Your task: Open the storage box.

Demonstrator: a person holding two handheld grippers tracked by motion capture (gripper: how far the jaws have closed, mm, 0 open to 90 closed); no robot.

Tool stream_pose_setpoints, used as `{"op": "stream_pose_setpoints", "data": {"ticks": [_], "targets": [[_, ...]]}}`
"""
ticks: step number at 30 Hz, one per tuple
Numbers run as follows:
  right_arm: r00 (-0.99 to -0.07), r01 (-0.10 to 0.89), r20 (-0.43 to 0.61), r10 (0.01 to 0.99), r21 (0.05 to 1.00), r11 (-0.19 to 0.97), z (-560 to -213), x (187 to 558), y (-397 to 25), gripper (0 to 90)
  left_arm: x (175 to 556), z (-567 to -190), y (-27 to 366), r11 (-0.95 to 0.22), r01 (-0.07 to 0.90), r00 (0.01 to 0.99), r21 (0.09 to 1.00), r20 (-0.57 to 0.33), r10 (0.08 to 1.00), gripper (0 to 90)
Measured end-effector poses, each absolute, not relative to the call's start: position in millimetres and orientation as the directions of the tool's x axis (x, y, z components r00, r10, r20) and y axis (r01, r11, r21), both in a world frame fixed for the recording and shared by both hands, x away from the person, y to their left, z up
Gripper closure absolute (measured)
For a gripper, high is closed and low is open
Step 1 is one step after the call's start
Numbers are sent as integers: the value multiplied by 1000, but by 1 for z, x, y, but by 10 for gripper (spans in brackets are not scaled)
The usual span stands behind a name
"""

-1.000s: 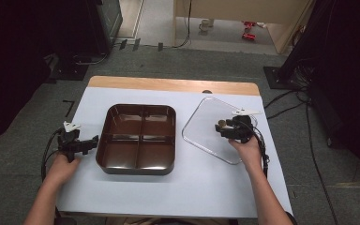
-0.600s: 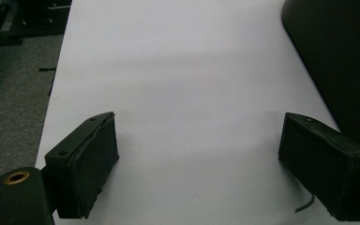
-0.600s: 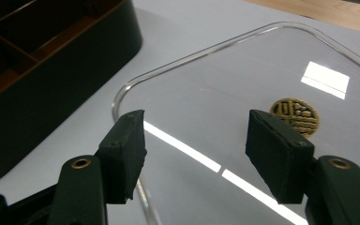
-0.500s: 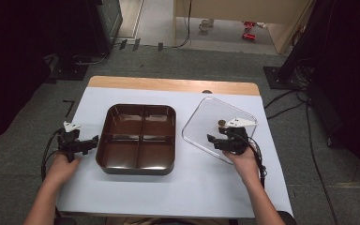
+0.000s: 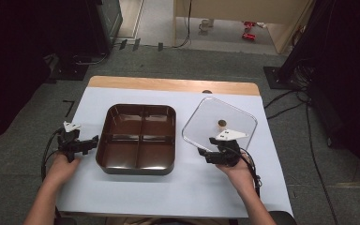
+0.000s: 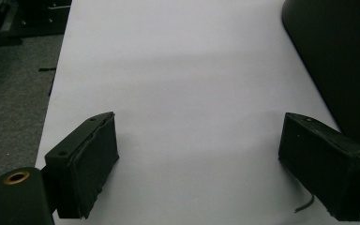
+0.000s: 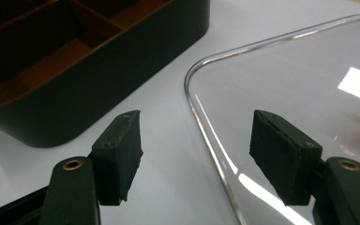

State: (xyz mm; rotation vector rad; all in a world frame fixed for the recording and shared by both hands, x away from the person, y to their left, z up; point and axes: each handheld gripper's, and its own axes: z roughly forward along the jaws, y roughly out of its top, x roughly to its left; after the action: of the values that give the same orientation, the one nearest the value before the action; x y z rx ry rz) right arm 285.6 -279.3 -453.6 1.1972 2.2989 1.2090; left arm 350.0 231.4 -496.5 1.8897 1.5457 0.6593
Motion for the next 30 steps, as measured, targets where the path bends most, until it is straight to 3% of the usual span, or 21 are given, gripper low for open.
{"op": "stream_pose_setpoints", "data": {"ticks": [4,24,30], "targets": [[-628,535,77,775,766,358,-459,282,-267,362,350,-496,231,-139,680,197,719,3,980,120],[-672,550,108,733,735,396,-491,280,-232,374,350,-496,231,-139,681,198,719,3,980,120],[-671,538,76,738,734,414,-497,279,-227,380,350,-496,231,-139,681,197,719,3,980,120]]}}
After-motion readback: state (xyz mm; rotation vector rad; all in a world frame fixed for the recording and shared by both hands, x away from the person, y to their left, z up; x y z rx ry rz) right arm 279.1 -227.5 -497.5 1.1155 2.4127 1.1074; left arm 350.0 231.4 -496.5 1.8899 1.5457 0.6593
